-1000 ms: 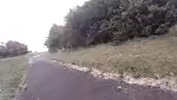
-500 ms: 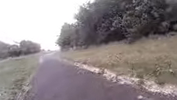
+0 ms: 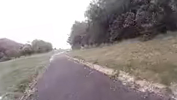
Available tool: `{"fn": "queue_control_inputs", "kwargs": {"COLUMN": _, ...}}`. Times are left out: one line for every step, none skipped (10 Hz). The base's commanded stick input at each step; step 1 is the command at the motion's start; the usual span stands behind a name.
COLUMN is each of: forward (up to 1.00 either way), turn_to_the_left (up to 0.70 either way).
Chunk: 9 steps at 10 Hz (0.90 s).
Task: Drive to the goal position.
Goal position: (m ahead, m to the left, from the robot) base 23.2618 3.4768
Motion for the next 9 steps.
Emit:
{"fn": "queue_control_inputs", "kwargs": {"forward": 0.70, "turn_to_the_left": 0.00}}
{"fn": "queue_control_inputs", "kwargs": {"forward": 0.70, "turn_to_the_left": 0.00}}
{"fn": "queue_control_inputs", "kwargs": {"forward": 0.70, "turn_to_the_left": 0.00}}
{"fn": "queue_control_inputs", "kwargs": {"forward": 0.70, "turn_to_the_left": 0.01}}
{"fn": "queue_control_inputs", "kwargs": {"forward": 0.70, "turn_to_the_left": 0.05}}
{"fn": "queue_control_inputs", "kwargs": {"forward": 0.70, "turn_to_the_left": 0.25}}
{"fn": "queue_control_inputs", "kwargs": {"forward": 0.70, "turn_to_the_left": 0.18}}
{"fn": "queue_control_inputs", "kwargs": {"forward": 0.70, "turn_to_the_left": 0.16}}
{"fn": "queue_control_inputs", "kwargs": {"forward": 0.70, "turn_to_the_left": 0.26}}
